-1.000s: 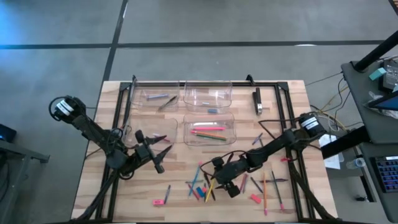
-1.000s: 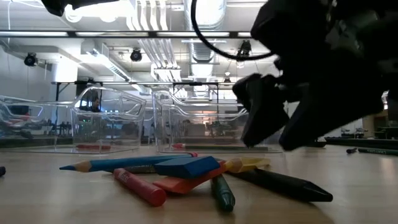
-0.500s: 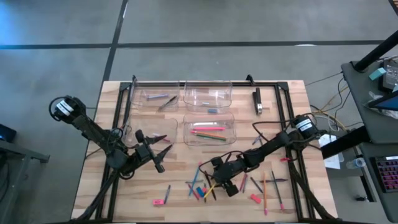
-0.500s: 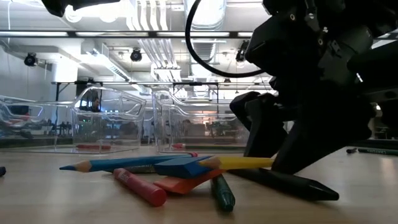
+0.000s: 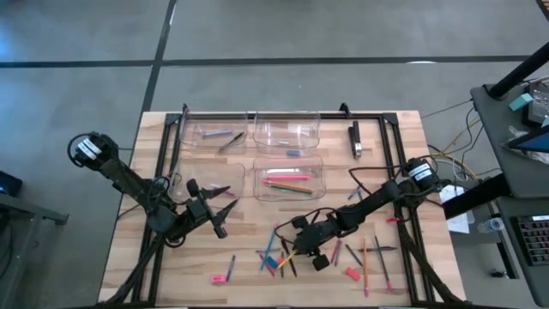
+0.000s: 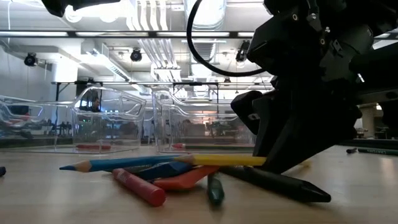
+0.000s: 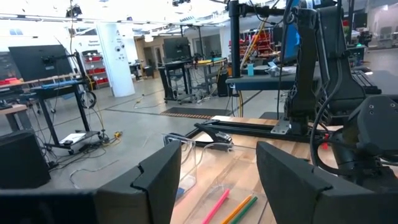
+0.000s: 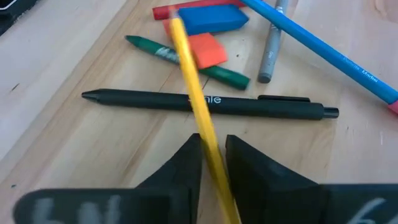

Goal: Sort crayons/erasers/pens/pencils in bins
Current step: Put the yellow pencil into the bottom right transparent bin

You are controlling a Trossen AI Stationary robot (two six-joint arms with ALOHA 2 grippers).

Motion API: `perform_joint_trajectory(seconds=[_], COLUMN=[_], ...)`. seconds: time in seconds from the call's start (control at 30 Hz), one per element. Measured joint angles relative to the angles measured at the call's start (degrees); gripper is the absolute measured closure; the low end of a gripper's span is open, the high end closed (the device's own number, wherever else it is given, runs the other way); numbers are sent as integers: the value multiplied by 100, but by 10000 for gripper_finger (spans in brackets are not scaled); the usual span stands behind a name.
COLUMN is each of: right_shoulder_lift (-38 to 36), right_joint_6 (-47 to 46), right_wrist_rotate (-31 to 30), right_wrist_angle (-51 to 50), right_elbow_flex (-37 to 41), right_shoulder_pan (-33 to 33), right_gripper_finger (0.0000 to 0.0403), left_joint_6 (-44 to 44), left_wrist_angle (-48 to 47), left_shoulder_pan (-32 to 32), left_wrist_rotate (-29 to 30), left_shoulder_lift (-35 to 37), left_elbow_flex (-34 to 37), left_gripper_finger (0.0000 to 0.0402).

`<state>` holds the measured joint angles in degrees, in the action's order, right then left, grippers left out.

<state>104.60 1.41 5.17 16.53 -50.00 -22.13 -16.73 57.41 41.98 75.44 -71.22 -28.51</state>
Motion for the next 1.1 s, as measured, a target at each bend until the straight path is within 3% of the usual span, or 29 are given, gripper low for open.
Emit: perform_joint_trajectory(seconds=[0.27, 0.47, 0.7, 0.8, 1.1], right_shoulder_lift=[-237, -1042, -2282, -2653, -2594], right_joint_6=[15, 69, 922, 1169, 1020], right_wrist_rotate=[-120, -260, -1421, -1984, -1981], right_wrist_angle=[-204, -570, -693, -730, -1432], right_elbow_flex=[17, 2, -2, 26, 72], right_shoulder_pan=[14, 9, 167, 441, 1661], right_gripper_finger=[372, 374, 374, 374, 374], left_joint_6=[-2, 0, 139, 142, 146], left_wrist_angle=[0, 4, 2, 0, -4], left_shoulder_pan=[0, 0, -1, 0, 0], left_wrist_rotate=[0, 0, -8, -11, -18], left_shoulder_lift=[0, 0, 0, 0, -2], left_elbow_flex=[0, 0, 0, 0, 0], left_gripper_finger=[208, 208, 208, 208, 208])
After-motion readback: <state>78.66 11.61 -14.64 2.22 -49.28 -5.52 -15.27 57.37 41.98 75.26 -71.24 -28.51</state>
